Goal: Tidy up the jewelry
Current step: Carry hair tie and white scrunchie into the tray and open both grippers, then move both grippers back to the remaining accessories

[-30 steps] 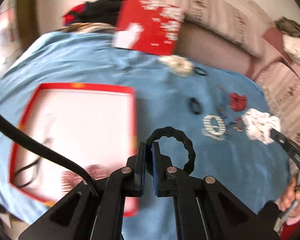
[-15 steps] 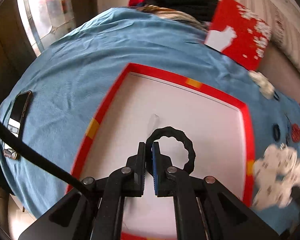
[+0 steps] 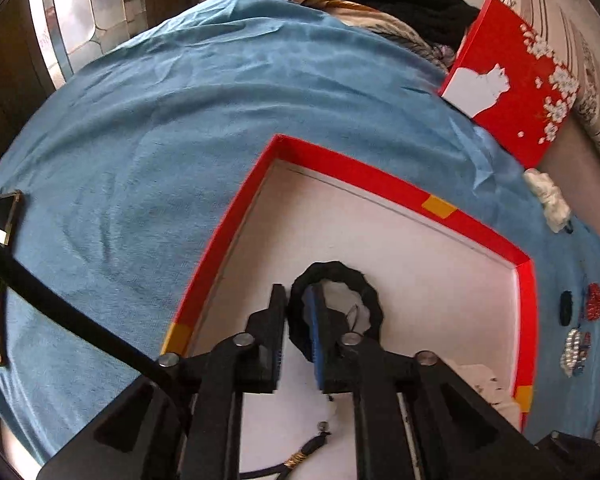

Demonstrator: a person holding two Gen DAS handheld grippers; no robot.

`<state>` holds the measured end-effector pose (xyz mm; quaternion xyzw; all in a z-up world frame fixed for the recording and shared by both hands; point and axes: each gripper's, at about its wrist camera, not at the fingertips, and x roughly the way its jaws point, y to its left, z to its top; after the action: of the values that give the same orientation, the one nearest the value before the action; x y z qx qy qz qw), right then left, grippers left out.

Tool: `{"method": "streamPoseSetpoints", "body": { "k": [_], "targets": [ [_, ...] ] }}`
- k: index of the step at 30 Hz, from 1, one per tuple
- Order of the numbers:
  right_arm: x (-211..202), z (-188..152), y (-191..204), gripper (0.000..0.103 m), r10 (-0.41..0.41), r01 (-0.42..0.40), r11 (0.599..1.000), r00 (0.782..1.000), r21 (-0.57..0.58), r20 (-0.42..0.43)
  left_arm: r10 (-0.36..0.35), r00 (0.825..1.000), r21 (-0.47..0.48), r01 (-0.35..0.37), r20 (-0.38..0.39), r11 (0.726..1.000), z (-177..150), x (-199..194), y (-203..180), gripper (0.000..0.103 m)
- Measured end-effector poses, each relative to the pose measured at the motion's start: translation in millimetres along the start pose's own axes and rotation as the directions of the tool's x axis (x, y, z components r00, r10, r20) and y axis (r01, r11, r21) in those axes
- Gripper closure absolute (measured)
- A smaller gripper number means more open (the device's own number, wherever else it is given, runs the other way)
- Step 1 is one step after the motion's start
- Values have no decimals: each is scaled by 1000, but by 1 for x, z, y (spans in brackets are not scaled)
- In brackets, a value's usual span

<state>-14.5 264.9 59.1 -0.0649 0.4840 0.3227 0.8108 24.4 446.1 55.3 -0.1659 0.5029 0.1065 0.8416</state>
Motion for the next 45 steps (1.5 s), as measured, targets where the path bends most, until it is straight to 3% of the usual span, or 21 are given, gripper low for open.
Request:
{"method": "streamPoseSetpoints", "body": {
  "k": [2, 4, 9, 14, 19, 25, 30, 39, 45],
  "targets": [
    [-4, 1, 0, 72, -2, 2, 1000, 1000, -1, 9, -15, 1000, -19, 15, 10, 1000, -1, -6, 1, 77],
    [-14, 0, -1, 63, -3, 3, 1000, 1000, -5, 30, -30, 999, -34, 31, 24, 999, -5, -17, -1, 75],
    [-51, -9, -4, 55, -12, 13, 1000, 996, -14, 91, -17, 997, -26, 19, 81, 999, -20, -59, -17, 67],
    [-92, -41, -27, 52, -48, 46, 999, 989, 17, 138, -13, 987, 34, 8, 162, 999, -53, -110, -52, 51],
    [-126, -87, -70, 51, -122, 107, 989, 982, 106, 146, -40, 983, 148, 13, 180, 989, -103, -142, -108, 49],
    [-155, -143, -125, 50, -255, 230, 954, 959, 195, 120, -78, 985, 262, 35, 155, 965, -153, -151, -168, 48],
    [-180, -177, -165, 50, -327, 286, 917, 938, 279, 111, -59, 987, 380, -3, 152, 925, -184, -151, -217, 48],
    [-196, -204, -208, 50, -364, 300, 876, 925, 377, 111, -37, 990, 480, -35, 139, 876, -205, -148, -256, 48],
    [-191, -210, -225, 50, -363, 293, 861, 927, 416, 99, -26, 994, 489, -30, 108, 872, -204, -132, -266, 46]
  ]
}}
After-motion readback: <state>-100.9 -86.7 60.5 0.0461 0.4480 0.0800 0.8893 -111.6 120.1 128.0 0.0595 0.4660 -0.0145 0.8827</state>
